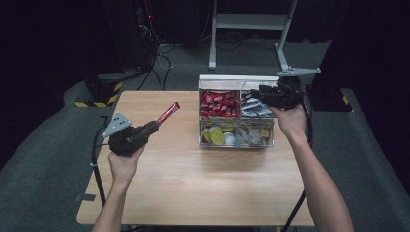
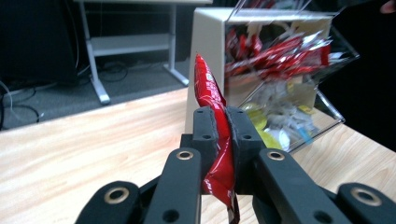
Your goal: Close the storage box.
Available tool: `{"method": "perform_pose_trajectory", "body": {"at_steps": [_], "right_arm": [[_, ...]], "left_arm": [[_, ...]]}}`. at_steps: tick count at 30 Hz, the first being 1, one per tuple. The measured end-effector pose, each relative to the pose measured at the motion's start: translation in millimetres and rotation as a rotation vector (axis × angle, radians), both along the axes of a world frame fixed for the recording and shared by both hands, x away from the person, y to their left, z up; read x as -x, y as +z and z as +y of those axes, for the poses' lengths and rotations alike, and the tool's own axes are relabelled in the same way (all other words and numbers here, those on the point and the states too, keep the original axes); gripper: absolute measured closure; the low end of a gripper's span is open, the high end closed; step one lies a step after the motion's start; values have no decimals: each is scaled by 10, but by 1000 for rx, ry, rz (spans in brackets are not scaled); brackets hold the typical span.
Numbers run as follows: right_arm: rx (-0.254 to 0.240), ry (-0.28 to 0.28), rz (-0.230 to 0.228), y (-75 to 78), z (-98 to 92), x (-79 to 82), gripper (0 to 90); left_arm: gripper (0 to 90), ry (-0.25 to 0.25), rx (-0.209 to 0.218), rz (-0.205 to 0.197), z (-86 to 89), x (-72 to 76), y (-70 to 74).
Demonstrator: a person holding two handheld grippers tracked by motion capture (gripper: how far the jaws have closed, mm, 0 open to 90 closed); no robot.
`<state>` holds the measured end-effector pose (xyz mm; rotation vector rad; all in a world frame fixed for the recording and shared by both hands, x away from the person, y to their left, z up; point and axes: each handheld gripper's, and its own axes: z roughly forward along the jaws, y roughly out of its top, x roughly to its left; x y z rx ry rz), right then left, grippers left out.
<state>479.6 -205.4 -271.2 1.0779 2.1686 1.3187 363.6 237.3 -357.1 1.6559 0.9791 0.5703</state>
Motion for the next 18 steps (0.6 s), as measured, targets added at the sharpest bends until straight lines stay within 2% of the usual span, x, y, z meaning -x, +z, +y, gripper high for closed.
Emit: {"method": "perform_pose_trajectory", "body": {"at_steps": [3,4,5,6,7,8,9,13,15,18], "right_arm": [[6,-2,0,3,6,3,590],[2,0,1,1,1,0,589],[2,-3,3,0,4,6,586],[2,-3,3,0,4,6,586],[18,-9,-2,14,28,19,582],[18,-9,-2,14,28,19,582],[22,-9,8,33,28,5,584],[18,-10,-4,16,27,27,584],[15,-8,-6,20,19,10,588],[12,-5,3,26,12,7,587]], "left_arm": [[834,18,-20,10,6,-14,-129],[834,18,-20,10,6,-14,-129],[833,34,-34,14,21,-23,-230],[833,34,-34,14,21,-23,-230],[833,47,-20,39,55,-42,-364],[833,47,-20,39,55,-42,-364],[833,81,-23,61,87,-63,-496],[833,118,-3,87,157,-92,-738],[834,140,-11,110,185,-130,-846],[833,154,-25,119,192,-162,-915]]}}
